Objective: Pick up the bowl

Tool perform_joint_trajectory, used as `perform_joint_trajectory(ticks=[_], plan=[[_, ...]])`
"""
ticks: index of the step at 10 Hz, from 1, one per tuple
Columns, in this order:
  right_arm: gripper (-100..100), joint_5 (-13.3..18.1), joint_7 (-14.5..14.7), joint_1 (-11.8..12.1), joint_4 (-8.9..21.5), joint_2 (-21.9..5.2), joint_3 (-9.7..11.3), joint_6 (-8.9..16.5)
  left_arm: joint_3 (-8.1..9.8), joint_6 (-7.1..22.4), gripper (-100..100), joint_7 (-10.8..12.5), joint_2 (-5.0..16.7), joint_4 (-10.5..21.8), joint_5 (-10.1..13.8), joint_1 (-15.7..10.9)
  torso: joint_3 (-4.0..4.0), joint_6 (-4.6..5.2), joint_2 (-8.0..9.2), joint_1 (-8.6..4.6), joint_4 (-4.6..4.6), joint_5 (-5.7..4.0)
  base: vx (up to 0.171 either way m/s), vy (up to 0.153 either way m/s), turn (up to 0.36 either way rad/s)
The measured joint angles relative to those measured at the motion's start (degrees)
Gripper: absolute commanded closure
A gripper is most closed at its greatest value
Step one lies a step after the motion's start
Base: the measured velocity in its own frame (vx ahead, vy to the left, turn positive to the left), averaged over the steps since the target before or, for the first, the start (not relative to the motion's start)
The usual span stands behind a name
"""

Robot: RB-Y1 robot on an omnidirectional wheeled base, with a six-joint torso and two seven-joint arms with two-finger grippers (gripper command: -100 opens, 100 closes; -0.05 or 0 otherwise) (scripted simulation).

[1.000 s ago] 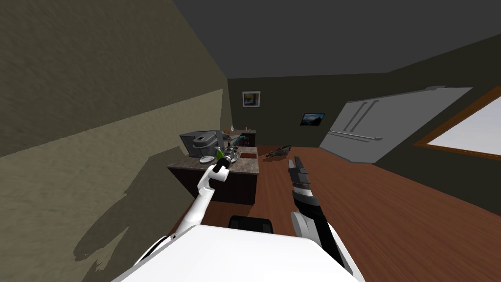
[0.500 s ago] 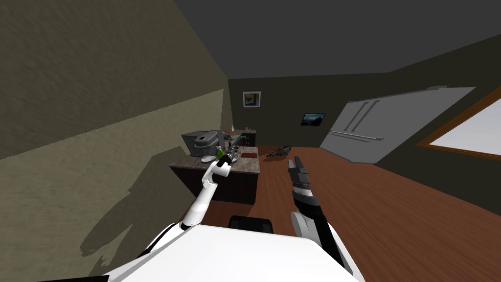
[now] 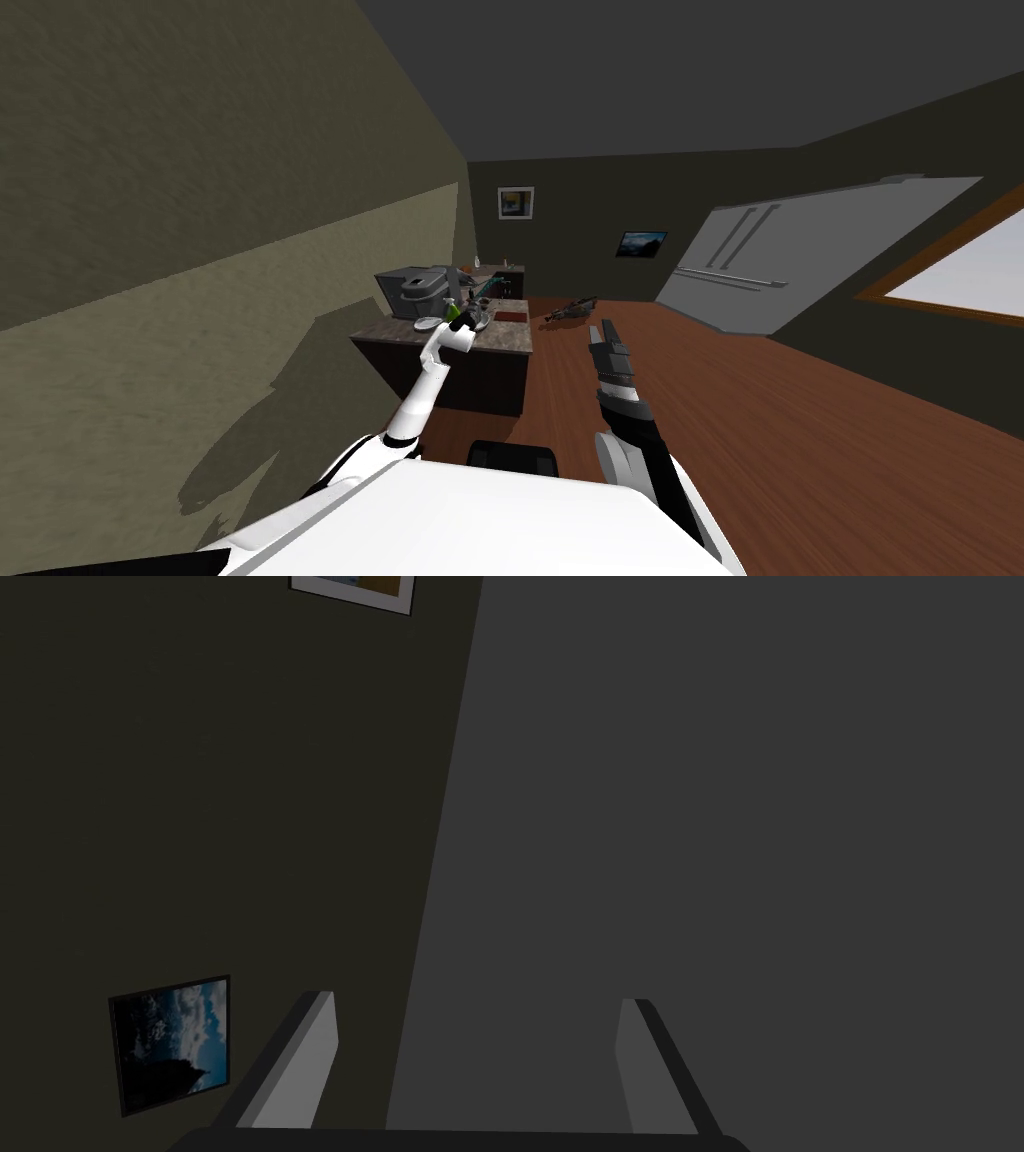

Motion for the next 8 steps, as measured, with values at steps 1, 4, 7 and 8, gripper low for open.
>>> perform_joint_trajectory(ticks=[1,4,7,8], plan=[[0,0.00,0.00,0.00,0.00,0.00,0.00,0.00,0.19,1.45,-100,0.06,-0.13,1.19,-0.01,-1.35,-0.01,0.00,-0.01,-0.01,0.00,0.00,-0.008,0.004,0.013],[0,0.00,0.00,0.00,0.00,0.00,0.00,0.00,1.00,6.25,-100,0.09,0.09,4.59,0.60,-4.84,-0.01,0.00,-0.01,0.01,0.00,0.00,-0.005,0.005,0.014],[0,0.00,0.00,0.00,0.00,0.00,0.00,0.00,1.55,10.61,-100,0.00,0.02,6.57,0.89,-7.17,-0.02,0.00,-0.03,-0.01,-0.01,0.00,0.000,0.003,0.028],[0,0.00,0.00,0.00,0.00,0.00,0.00,0.00,2.04,12.32,-100,-0.12,0.13,8.06,1.29,-8.76,-0.02,0.00,-0.04,-0.01,-0.01,0.00,0.002,0.001,0.014]])
